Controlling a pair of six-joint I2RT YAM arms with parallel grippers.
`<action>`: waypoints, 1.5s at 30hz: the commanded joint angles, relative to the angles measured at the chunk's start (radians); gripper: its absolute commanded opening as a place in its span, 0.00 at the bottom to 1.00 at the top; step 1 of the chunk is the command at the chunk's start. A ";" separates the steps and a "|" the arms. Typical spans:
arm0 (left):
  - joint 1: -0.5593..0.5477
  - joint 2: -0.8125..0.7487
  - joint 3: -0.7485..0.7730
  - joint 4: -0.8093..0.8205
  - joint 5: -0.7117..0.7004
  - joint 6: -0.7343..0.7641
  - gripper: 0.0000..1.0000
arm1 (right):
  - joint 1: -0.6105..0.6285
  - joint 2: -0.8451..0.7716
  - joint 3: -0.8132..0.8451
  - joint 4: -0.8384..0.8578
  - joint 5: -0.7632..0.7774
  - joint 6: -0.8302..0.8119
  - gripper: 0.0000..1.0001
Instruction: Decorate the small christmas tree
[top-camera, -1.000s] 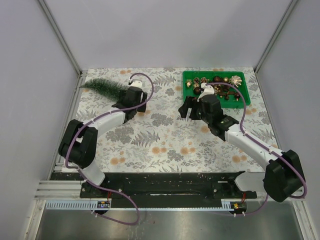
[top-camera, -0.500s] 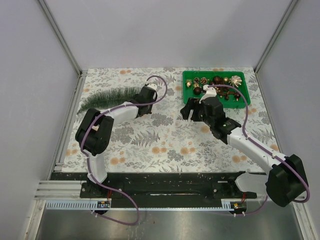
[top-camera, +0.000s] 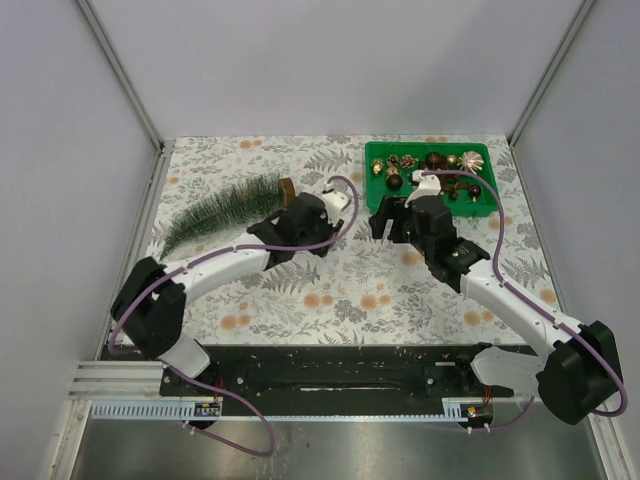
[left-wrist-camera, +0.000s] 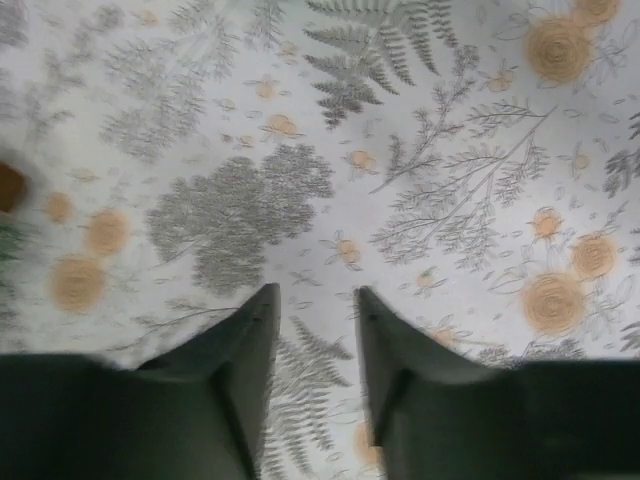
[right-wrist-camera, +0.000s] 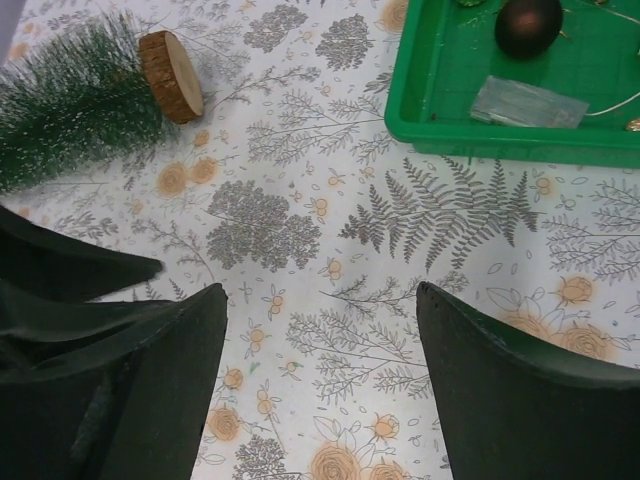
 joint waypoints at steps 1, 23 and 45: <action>0.097 -0.132 0.091 -0.088 -0.070 0.050 0.70 | 0.010 0.024 0.062 -0.003 0.061 -0.043 0.86; 0.360 -0.025 0.078 -0.140 -0.371 -0.025 0.96 | 0.010 0.116 0.086 0.115 -0.051 -0.005 0.86; 0.477 0.167 0.120 0.129 -0.420 0.078 0.97 | 0.010 0.164 0.043 0.190 -0.069 -0.015 0.85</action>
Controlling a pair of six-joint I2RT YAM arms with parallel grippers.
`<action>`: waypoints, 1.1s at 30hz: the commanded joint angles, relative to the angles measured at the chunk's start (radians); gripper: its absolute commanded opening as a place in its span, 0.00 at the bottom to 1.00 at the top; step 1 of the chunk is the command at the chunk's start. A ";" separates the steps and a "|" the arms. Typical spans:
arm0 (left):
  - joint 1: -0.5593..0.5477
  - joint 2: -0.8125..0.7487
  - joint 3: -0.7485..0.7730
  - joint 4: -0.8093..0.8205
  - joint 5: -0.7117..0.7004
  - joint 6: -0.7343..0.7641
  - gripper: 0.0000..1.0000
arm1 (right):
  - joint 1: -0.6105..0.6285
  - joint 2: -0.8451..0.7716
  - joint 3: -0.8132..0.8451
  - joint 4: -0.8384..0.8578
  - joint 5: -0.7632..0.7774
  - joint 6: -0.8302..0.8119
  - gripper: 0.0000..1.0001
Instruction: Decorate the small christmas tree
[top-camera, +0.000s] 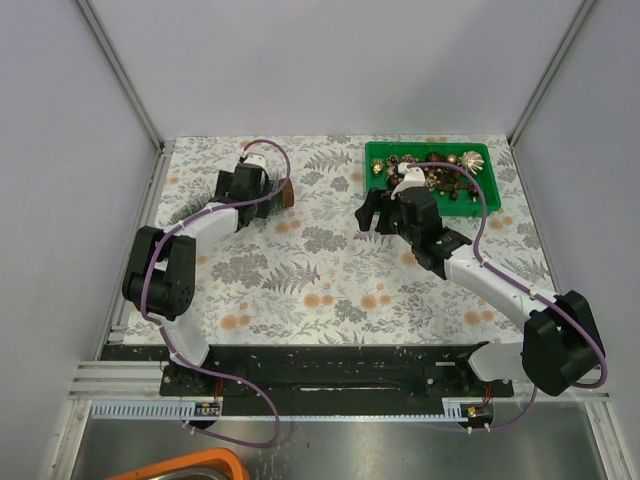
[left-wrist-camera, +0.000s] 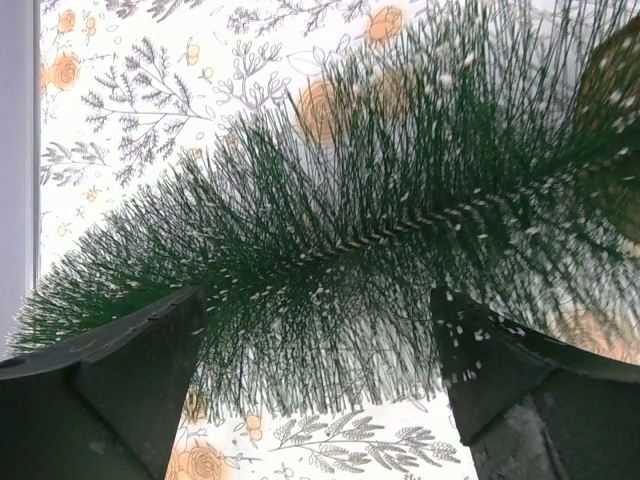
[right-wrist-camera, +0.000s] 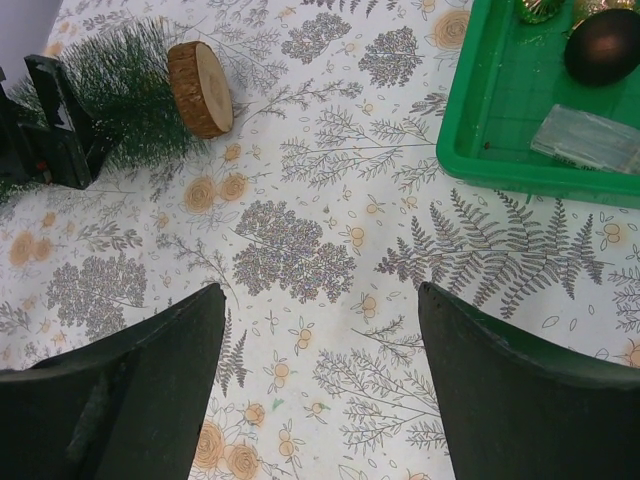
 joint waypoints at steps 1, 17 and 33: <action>-0.002 0.016 0.076 0.040 0.008 -0.006 0.89 | 0.009 0.001 -0.013 0.065 -0.009 -0.009 0.85; -0.004 -0.028 0.056 -0.020 0.203 -0.007 0.00 | 0.009 -0.006 -0.022 0.090 -0.014 -0.002 0.80; -0.219 -0.272 -0.144 -0.101 0.582 0.023 0.05 | 0.010 -0.074 -0.015 0.039 0.029 -0.016 0.80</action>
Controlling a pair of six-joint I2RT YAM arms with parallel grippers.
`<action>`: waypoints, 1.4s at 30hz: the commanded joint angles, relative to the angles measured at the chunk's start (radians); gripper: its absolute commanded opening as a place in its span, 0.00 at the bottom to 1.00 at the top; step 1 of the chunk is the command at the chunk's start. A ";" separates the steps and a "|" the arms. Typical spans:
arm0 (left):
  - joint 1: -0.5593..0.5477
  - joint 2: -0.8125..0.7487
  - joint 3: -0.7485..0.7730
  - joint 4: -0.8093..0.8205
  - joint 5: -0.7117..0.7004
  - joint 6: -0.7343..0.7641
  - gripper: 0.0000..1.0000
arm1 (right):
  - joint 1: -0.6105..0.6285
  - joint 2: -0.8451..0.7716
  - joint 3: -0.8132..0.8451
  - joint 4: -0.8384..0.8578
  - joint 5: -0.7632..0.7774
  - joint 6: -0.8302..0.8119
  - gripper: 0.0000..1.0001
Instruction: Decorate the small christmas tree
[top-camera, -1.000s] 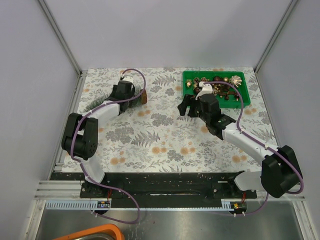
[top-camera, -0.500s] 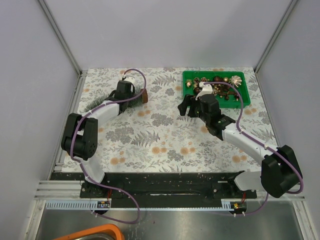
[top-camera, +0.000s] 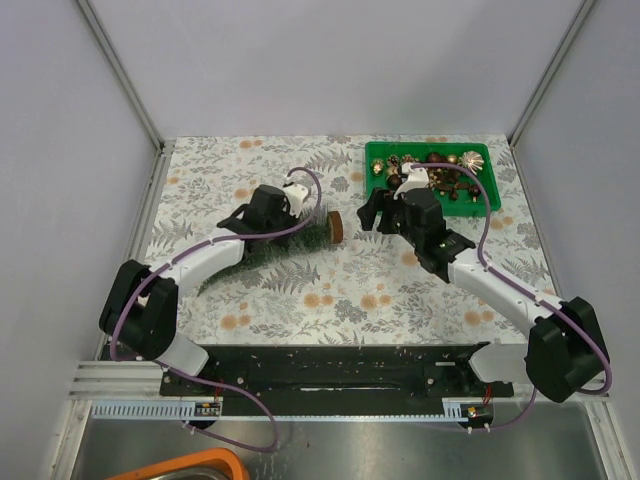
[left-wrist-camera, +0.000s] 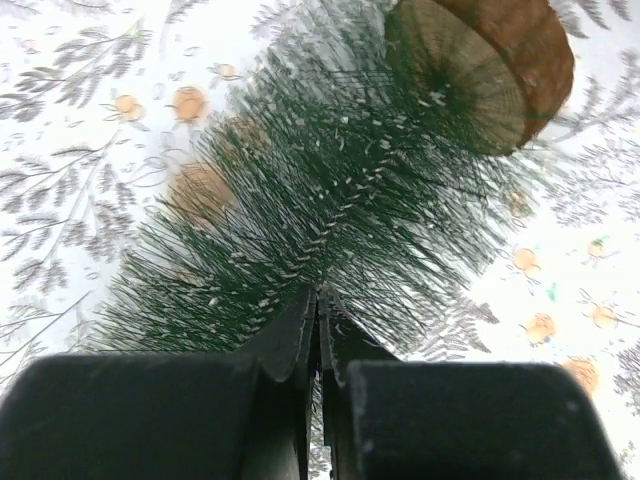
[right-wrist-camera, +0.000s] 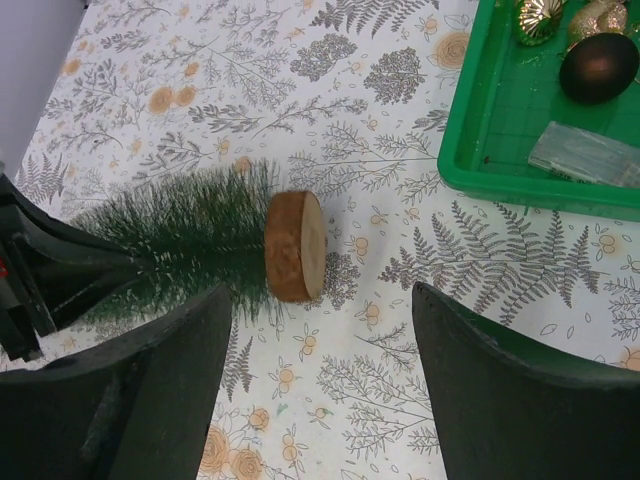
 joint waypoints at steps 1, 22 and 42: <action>-0.015 -0.029 0.005 -0.005 0.142 0.025 0.08 | 0.009 -0.049 0.010 0.011 0.025 -0.012 0.80; -0.084 -0.213 0.133 -0.153 0.081 0.405 0.98 | 0.009 0.108 0.186 -0.070 0.011 -0.087 0.91; 0.138 -0.150 0.192 -0.140 0.259 0.721 0.98 | 0.009 0.120 0.213 -0.078 0.031 -0.124 0.99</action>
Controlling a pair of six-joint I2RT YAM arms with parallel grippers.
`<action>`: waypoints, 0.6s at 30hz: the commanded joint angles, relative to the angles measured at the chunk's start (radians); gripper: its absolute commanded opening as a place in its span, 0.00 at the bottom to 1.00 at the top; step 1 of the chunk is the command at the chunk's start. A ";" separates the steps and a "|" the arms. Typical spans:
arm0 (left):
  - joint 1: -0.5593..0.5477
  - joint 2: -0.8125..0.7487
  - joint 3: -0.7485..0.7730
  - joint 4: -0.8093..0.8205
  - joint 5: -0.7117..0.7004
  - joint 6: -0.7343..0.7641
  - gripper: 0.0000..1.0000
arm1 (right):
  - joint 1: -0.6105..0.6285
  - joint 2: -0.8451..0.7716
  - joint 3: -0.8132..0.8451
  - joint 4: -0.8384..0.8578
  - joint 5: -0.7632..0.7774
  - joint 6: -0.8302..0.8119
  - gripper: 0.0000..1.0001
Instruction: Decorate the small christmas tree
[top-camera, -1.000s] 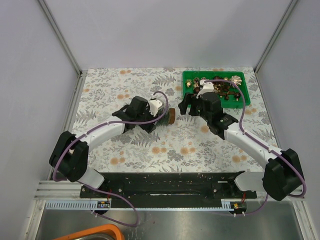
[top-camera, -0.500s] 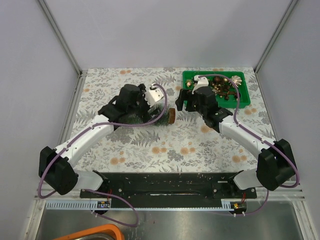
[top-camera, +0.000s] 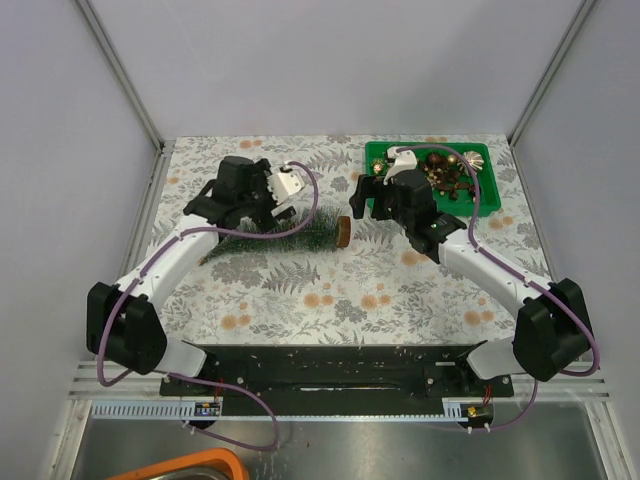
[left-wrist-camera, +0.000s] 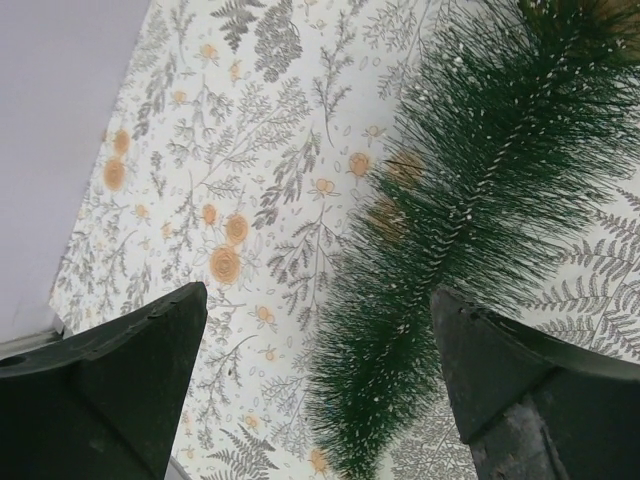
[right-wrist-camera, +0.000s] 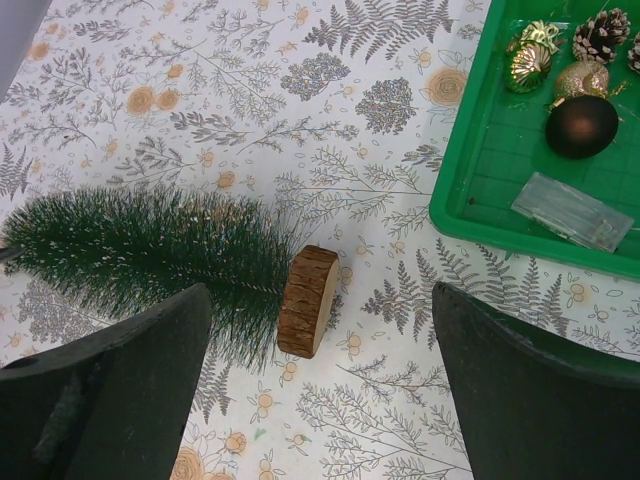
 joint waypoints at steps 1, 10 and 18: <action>0.038 -0.064 0.001 0.063 0.108 0.031 0.98 | 0.009 0.010 0.035 0.015 0.021 -0.021 0.99; 0.189 -0.031 0.009 0.011 0.218 0.043 0.98 | 0.009 0.031 0.028 0.036 0.011 -0.025 0.99; 0.219 -0.109 -0.060 -0.007 0.238 0.075 0.98 | 0.009 0.057 0.037 0.045 -0.004 -0.024 0.99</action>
